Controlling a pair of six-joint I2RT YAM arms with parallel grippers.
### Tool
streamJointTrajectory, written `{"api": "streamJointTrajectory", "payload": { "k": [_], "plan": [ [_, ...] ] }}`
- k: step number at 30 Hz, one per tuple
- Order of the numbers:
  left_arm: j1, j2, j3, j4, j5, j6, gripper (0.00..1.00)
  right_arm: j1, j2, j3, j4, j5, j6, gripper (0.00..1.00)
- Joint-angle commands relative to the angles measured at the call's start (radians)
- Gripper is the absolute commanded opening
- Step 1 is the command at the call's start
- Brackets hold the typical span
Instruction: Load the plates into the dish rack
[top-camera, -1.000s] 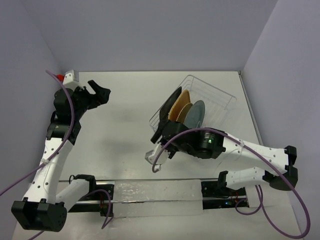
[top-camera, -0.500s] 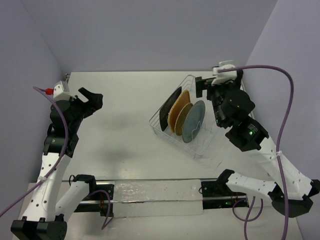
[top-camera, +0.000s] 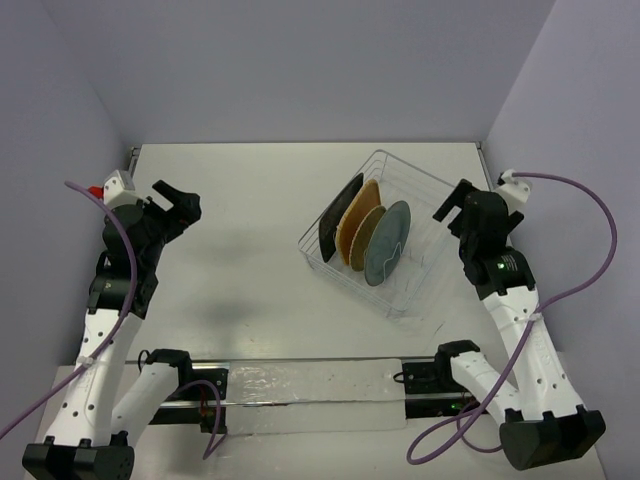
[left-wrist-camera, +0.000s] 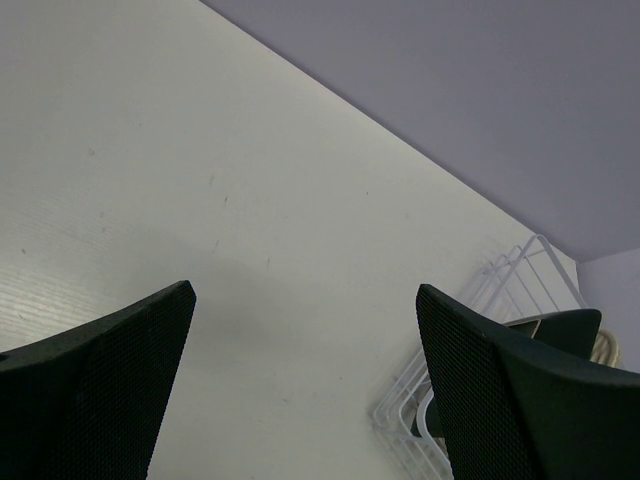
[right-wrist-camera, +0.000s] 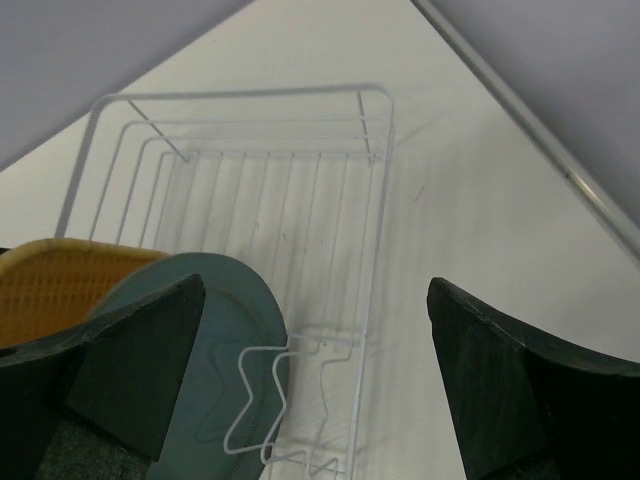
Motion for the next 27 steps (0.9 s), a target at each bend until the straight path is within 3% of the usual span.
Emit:
{"api": "streamJointTrajectory", "payload": {
  "k": [1,12,27],
  "plan": [
    [-0.006,-0.011,0.012,0.015,-0.011,0.0,0.99,-0.022,-0.051,-0.03,0.003,-0.034,0.054,1.0],
    [-0.007,-0.024,0.016,-0.012,-0.056,-0.018,0.99,-0.028,-0.172,-0.09,0.021,0.109,0.074,1.0],
    [-0.007,-0.033,0.009,0.004,-0.028,-0.013,0.99,-0.042,-0.216,-0.133,0.019,0.096,0.049,1.0]
  ]
}}
